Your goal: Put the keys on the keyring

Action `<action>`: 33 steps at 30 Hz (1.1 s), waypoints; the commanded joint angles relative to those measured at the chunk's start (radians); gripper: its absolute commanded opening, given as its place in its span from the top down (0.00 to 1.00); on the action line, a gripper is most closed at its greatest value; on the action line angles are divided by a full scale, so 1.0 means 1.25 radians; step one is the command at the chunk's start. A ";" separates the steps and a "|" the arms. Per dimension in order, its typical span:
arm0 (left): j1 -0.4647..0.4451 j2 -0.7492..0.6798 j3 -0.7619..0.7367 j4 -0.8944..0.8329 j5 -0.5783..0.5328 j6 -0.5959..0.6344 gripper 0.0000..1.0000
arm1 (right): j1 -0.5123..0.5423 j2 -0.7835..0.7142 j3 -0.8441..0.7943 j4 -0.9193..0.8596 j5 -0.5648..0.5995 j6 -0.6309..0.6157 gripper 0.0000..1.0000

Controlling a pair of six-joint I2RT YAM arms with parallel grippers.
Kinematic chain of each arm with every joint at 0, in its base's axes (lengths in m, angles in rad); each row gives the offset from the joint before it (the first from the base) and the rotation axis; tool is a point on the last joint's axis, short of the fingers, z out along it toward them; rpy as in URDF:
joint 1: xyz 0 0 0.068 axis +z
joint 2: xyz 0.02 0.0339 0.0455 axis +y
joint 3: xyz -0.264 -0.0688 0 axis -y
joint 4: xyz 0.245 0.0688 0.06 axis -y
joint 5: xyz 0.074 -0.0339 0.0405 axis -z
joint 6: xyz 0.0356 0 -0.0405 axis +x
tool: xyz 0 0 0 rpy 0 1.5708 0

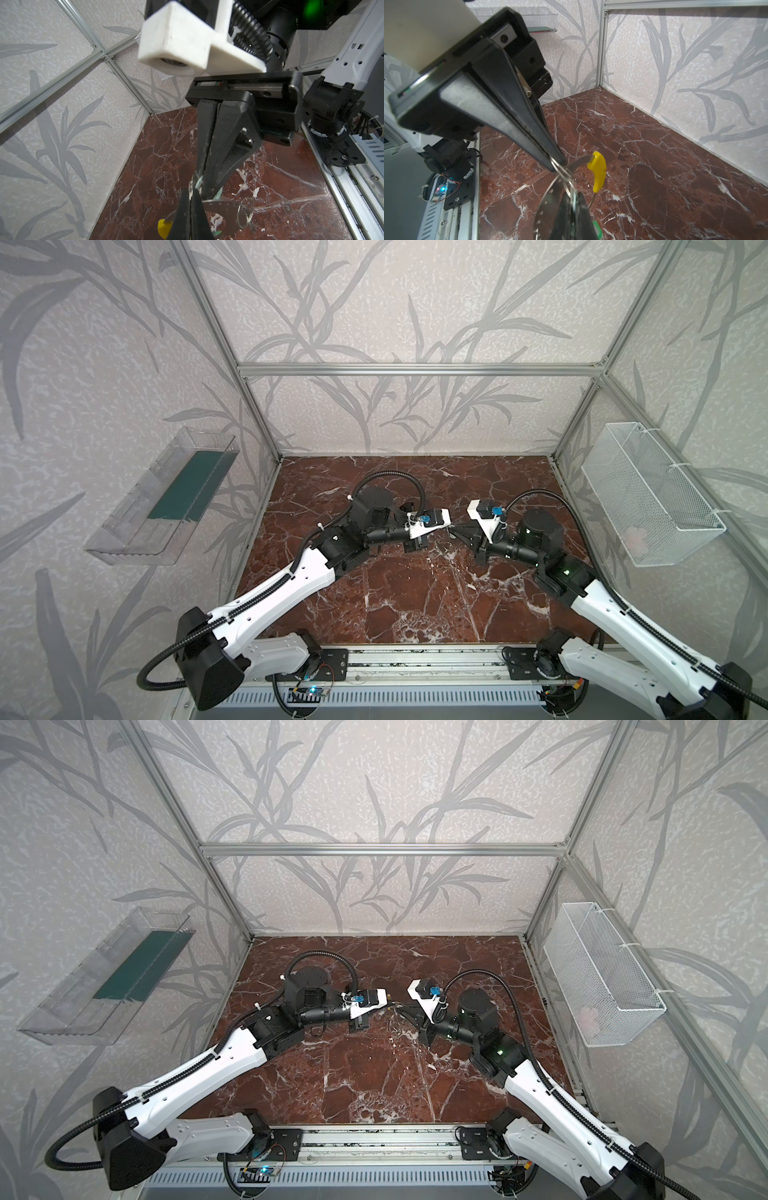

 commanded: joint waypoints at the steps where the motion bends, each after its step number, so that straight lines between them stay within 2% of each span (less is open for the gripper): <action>1: 0.024 -0.038 -0.039 0.140 0.074 -0.078 1.00 | -0.015 -0.008 0.002 0.003 -0.051 0.000 1.00; 5: 0.043 -0.041 -0.069 0.230 0.137 -0.141 1.00 | -0.037 0.014 0.014 0.004 -0.120 0.029 1.00; 10: 0.050 -0.038 -0.084 0.272 0.192 -0.176 1.00 | -0.052 0.041 0.029 0.007 -0.180 0.045 1.00; 17: 0.051 -0.018 -0.113 0.381 0.225 -0.254 1.00 | -0.052 0.110 0.087 -0.006 -0.261 0.043 1.00; 19: 0.052 -0.014 -0.119 0.398 0.224 -0.265 1.00 | -0.052 0.114 0.088 0.003 -0.262 0.042 0.98; 22: 0.056 -0.010 -0.127 0.413 0.219 -0.273 1.00 | -0.054 0.096 0.088 -0.021 -0.227 0.008 0.77; 24: 0.062 -0.009 -0.129 0.414 0.219 -0.277 1.00 | -0.061 0.062 0.077 -0.033 -0.179 -0.023 0.72; 29: 0.076 -0.003 -0.125 0.420 0.234 -0.294 1.00 | -0.082 -0.032 0.039 -0.008 -0.118 -0.074 0.68; 33: 0.079 0.010 -0.117 0.417 0.253 -0.299 1.00 | -0.082 -0.041 0.033 0.039 -0.140 -0.077 0.68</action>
